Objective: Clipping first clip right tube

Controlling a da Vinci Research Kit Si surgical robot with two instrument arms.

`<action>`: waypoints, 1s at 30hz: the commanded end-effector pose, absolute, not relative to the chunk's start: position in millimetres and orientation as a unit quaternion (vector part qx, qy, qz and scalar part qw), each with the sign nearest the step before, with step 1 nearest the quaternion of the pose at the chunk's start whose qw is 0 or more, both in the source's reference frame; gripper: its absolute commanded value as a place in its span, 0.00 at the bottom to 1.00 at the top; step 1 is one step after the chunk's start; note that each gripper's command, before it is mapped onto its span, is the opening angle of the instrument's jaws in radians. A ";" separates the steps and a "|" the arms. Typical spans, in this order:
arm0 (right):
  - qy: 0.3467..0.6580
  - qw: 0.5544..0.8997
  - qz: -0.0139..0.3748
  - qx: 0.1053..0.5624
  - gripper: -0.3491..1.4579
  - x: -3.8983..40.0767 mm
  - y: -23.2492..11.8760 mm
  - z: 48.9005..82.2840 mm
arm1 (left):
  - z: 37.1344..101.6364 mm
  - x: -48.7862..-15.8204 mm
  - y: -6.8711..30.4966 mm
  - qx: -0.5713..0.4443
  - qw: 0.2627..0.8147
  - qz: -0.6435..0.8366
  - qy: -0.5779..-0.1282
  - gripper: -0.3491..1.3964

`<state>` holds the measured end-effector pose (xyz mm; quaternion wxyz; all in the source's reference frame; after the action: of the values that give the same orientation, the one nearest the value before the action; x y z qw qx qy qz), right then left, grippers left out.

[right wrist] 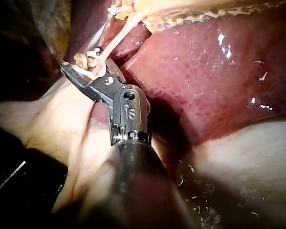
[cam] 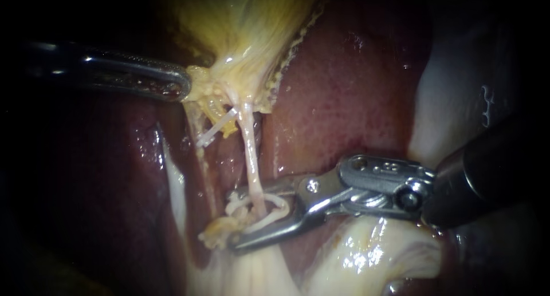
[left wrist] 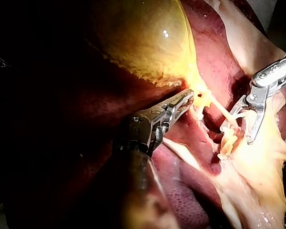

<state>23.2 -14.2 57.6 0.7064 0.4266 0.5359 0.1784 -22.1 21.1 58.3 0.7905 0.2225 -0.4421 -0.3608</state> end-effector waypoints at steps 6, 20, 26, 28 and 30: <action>0.534 0.707 0.204 0.416 0.45 23.1 -14.1 57.8 | 58.3 -22.1 21.1 0.223 0.790 -0.361 -0.442 0.00; 0.500 0.690 0.260 0.454 0.29 22.4 -13.8 58.4 | 58.3 -22.2 21.1 0.222 0.790 -0.361 -0.442 0.00; 0.493 0.686 0.269 0.462 0.07 22.2 -13.8 58.4 | 58.4 -22.2 21.1 0.224 0.790 -0.360 -0.442 0.00; 0.483 0.681 0.281 0.474 0.00 22.1 -13.8 58.4 | 58.4 -22.2 21.1 0.223 0.790 -0.360 -0.442 0.00; 0.479 0.680 0.284 0.477 0.00 22.0 -13.9 58.4 | 58.3 -22.2 21.1 0.223 0.790 -0.360 -0.442 0.00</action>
<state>22.0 -13.9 58.4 0.6815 0.4775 0.4751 0.2861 -22.2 21.1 58.4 0.7903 0.2231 -0.4424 -0.3603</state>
